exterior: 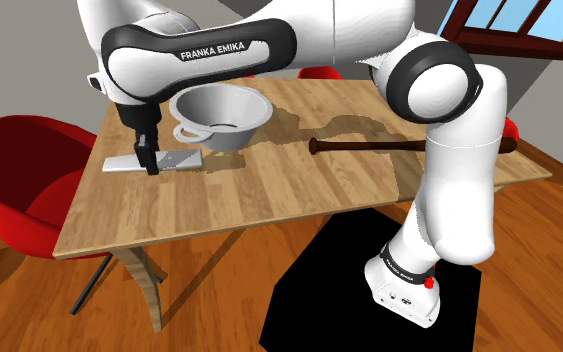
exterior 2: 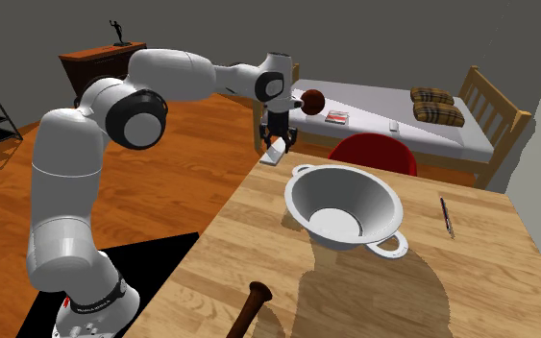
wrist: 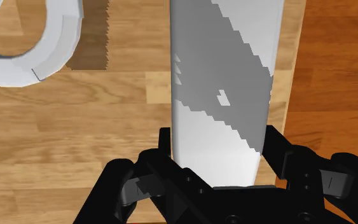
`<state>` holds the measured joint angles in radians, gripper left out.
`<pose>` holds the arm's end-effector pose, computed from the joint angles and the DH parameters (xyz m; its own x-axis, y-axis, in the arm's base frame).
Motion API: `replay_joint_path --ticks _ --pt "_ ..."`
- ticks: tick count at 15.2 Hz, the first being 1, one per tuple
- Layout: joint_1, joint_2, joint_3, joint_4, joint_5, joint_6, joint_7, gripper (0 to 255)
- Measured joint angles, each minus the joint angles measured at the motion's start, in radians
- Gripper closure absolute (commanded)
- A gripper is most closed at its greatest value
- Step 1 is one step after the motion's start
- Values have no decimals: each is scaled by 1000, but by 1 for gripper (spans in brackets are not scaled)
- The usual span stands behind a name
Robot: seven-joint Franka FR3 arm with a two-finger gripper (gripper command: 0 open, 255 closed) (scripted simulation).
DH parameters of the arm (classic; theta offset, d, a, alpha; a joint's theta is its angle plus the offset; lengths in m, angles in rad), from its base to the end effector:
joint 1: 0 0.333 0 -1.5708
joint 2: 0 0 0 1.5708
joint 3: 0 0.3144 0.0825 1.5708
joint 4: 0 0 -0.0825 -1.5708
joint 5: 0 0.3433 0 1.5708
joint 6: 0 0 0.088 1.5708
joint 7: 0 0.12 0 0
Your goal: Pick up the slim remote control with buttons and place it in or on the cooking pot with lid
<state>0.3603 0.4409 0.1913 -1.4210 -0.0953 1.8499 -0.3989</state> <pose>0.5663 0.3139 0.4455 0.5742 0.8187 -0.0077 0.8187 -0.5741 0.0079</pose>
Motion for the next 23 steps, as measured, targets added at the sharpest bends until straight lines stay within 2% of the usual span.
replay_joint_path --ticks 15,23 --pt "12 10 3 217 1 -207 -6 255" --pt "-97 -32 -33 175 21 -203 -144 255"
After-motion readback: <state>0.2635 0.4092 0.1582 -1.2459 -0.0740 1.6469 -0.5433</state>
